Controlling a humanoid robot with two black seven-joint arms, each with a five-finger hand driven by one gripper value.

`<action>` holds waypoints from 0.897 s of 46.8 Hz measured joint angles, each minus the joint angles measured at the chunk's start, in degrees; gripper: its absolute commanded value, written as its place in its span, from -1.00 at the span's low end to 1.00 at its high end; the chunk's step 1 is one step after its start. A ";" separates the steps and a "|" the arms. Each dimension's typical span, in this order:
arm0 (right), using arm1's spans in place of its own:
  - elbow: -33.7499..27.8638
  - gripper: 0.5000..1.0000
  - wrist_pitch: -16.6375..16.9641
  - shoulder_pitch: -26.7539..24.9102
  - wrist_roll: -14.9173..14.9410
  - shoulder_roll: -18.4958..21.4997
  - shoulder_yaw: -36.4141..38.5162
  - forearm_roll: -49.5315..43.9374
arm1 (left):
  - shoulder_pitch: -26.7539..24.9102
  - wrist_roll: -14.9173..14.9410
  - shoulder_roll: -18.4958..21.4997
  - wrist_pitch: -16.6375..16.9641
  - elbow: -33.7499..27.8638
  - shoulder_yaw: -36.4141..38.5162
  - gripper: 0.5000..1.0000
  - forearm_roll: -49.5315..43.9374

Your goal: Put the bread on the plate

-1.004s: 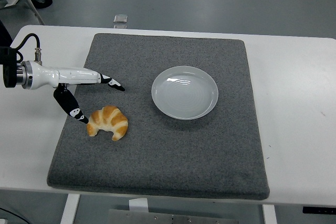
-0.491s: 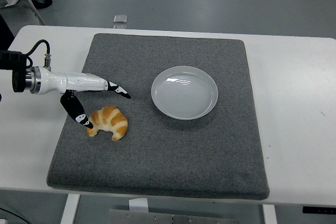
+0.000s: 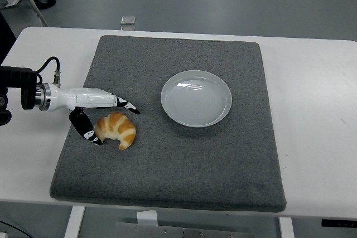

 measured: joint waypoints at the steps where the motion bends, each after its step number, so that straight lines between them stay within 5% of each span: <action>1: 0.01 0.72 0.00 0.01 0.01 0.00 0.00 0.00 | 0.24 0.00 -0.39 0.26 0.10 0.00 1.00 0.06; 42: 0.01 0.72 0.00 -0.04 0.00 0.00 0.00 0.00 | 1.36 -0.02 -5.37 3.31 4.21 -0.03 1.00 0.36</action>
